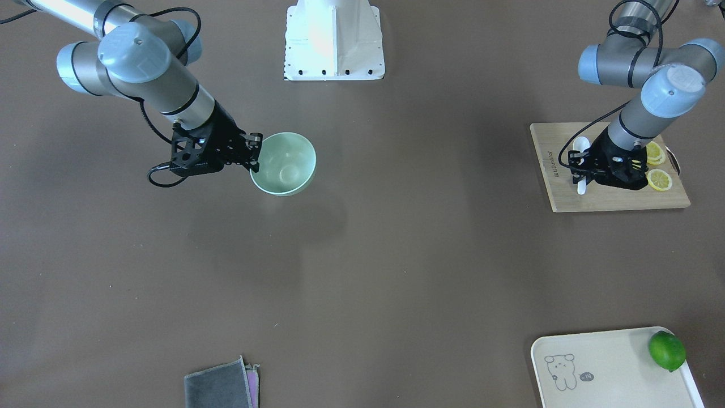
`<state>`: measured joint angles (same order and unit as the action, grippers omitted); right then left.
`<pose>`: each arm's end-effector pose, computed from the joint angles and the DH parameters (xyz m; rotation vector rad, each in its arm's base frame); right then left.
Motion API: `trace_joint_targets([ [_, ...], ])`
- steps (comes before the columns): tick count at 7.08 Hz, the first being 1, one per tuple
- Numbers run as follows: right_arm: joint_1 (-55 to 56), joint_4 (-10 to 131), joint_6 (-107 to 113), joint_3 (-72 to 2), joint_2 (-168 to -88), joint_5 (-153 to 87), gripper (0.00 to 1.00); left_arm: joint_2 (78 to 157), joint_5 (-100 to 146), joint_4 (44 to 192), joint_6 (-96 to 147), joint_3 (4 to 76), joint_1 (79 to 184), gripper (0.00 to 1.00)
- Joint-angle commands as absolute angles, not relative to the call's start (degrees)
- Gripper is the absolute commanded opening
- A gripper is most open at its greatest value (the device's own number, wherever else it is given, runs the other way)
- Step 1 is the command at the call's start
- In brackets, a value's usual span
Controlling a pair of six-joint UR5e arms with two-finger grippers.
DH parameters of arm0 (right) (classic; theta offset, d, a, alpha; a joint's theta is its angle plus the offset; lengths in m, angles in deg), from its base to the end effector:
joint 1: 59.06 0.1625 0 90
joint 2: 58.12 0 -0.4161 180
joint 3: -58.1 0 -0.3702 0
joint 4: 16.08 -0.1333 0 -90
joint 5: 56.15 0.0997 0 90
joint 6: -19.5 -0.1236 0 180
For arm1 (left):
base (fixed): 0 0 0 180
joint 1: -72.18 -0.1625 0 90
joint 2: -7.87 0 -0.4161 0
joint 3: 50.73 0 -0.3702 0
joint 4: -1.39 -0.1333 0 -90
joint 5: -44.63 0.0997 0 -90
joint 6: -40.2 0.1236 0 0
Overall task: Place spoon in bowl
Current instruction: 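Drag the bowl toward center with the right gripper while the left grasps the spoon, then carry the spoon over the bowl with the left gripper while the right releases it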
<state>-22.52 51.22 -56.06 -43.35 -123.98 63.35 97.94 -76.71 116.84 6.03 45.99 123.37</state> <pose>-0.4511 -0.4244 0.2985 0.0041 -1.0960 0.0846 0.2651 -0.4397 0.5709 0.1245 0.7551 0.2308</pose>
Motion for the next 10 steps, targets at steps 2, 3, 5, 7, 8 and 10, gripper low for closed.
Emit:
trace_joint_targets([
  [2,-31.2,53.2,-62.5,-40.9,-117.5,54.4,0.02,104.6,-80.6,113.5,1.2,50.7,123.3,0.0],
  [3,-33.1,53.2,-62.6,-40.6,-117.4,51.4,0.5,109.9,-81.4,113.2,-4.3,50.6,122.7,0.0],
  [5,-33.9,53.2,-64.1,-40.2,-116.7,49.6,1.0,121.7,-81.9,108.7,-15.7,49.6,116.3,0.0],
  [7,-26.7,53.2,-63.3,-44.3,-121.1,57.3,1.0,130.4,-79.0,108.4,-26.1,47.0,111.0,0.0],
  [8,-21.5,53.1,-61.5,-46.6,-124.9,62.9,1.0,133.9,-75.6,108.4,-29.1,45.3,107.8,0.0],
  [10,-13.7,52.7,-50.7,-46.9,-131.7,69.5,1.0,138.0,-70.5,108.4,-33.1,42.3,103.9,0.0],
])
